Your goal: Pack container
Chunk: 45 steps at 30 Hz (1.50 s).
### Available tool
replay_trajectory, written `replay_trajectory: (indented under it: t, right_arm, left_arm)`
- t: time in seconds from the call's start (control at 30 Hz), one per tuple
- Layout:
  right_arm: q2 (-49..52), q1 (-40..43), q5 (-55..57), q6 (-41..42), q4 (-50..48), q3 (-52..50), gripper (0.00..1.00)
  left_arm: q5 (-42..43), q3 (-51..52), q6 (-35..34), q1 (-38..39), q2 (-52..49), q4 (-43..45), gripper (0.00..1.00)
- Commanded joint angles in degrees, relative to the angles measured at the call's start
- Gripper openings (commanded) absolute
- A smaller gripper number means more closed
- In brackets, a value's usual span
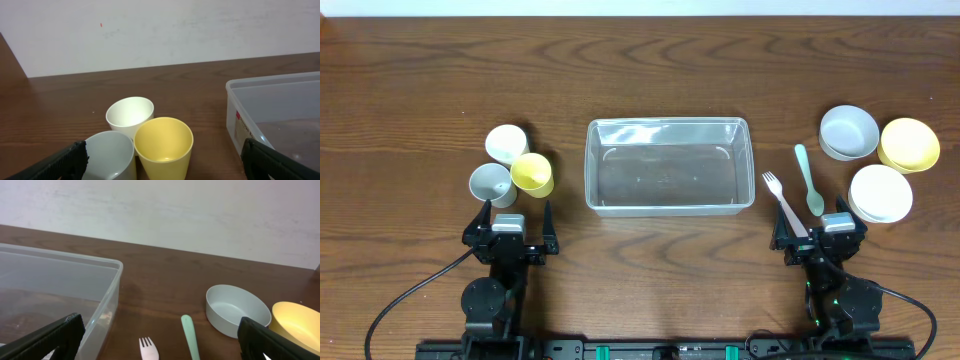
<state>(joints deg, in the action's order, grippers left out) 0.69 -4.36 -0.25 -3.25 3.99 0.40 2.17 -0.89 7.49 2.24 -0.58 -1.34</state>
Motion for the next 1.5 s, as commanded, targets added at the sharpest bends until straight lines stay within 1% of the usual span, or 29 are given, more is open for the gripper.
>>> replay_trajectory:
  t: [0.0, 0.07, 0.2, 0.3, 0.37, 0.47, 0.53, 0.57, 0.6, 0.67, 0.77, 0.83, 0.9, 1.0, 1.13, 1.27, 1.47]
  right_arm:
    - [-0.24, -0.57, -0.02, 3.8, 0.33, -0.09, 0.99]
    - [0.35, -0.55, 0.02, 5.86, 0.31, -0.09, 0.99]
    - [3.02, -0.52, -0.13, 7.96, 0.74, 1.07, 0.99]
    - [7.61, -0.52, -0.24, 7.96, 3.28, 5.22, 0.99]
    - [11.89, -0.52, -0.24, 7.96, 5.07, 9.09, 0.99]
    - [21.16, -0.52, -0.83, 8.48, 9.38, 17.51, 0.99]
    - [28.96, -0.52, -1.64, 9.29, 14.6, 25.07, 0.99]
    - [31.54, -0.52, -1.75, 9.38, 16.61, 27.63, 0.99]
    - [36.37, -0.5, -1.73, 9.9, 20.83, 32.52, 0.99]
    - [43.87, -0.2, -1.73, 10.6, 28.09, 40.35, 0.99]
    - [56.33, 1.14, -1.75, 11.56, 41.4, 53.57, 0.99]
    - [63.93, 1.9, -1.75, 11.56, 49.57, 61.48, 0.99]
    - [71.06, 2.27, -1.75, 11.56, 56.0, 68.57, 0.99]
    - [77.44, 2.27, -1.73, 11.32, 59.93, 73.42, 0.99]
    - [82.34, 2.32, -1.68, 11.34, 60.13, 73.64, 0.99]
    - [85.68, 2.32, -1.68, 11.34, 61.02, 73.61, 0.99]
    - [88.32, 2.32, -1.7, 11.37, 61.37, 73.61, 0.99]
  left_arm:
    - [-1.73, 0.66, -1.22, -0.35, 0.33, -2.43, 0.98]
    - [-1.75, 0.28, -3.26, -0.35, 0.28, -2.14, 0.98]
    - [-1.75, -3.89, -10.6, -0.35, -0.94, -2.89, 0.98]
    - [-1.79, -9.84, -11.23, -0.35, -5.14, -4.63, 0.98]
    - [-1.79, -14.88, -11.26, -0.35, -9.97, -7.5, 0.98]
    - [-1.75, -24.44, -11.3, -0.35, -20.04, -14.38, 0.98]
    - [-1.73, -33.35, -12.61, -0.35, -28.98, -21.24, 0.98]
    - [-1.53, -36.39, -12.74, -0.35, -31.87, -23.63, 0.98]
    - [-1.09, -41.92, -12.74, -0.33, -37.07, -27.91, 0.98]
    - [-0.37, -50.01, -12.74, -0.15, -44.35, -34.56, 0.98]
    - [1.99, -64.92, -12.72, 0.2, -56.72, -47.78, 0.98]
    - [2.14, -74.05, -12.72, 0.66, -64.24, -55.93, 0.98]
    - [2.14, -81.11, -12.74, 0.79, -70.71, -61.02, 0.98]
    - [2.36, -84.83, -12.74, 0.79, -76.15, -63.32, 0.98]
    - [2.6, -84.72, -12.72, 0.79, -80.67, -63.43, 0.98]
    - [4.57, -84.7, -12.74, 1.09, -85.83, -64.67, 0.98]
    - [4.7, -84.63, -12.74, 2.73, -95.34, -65.05, 0.98]
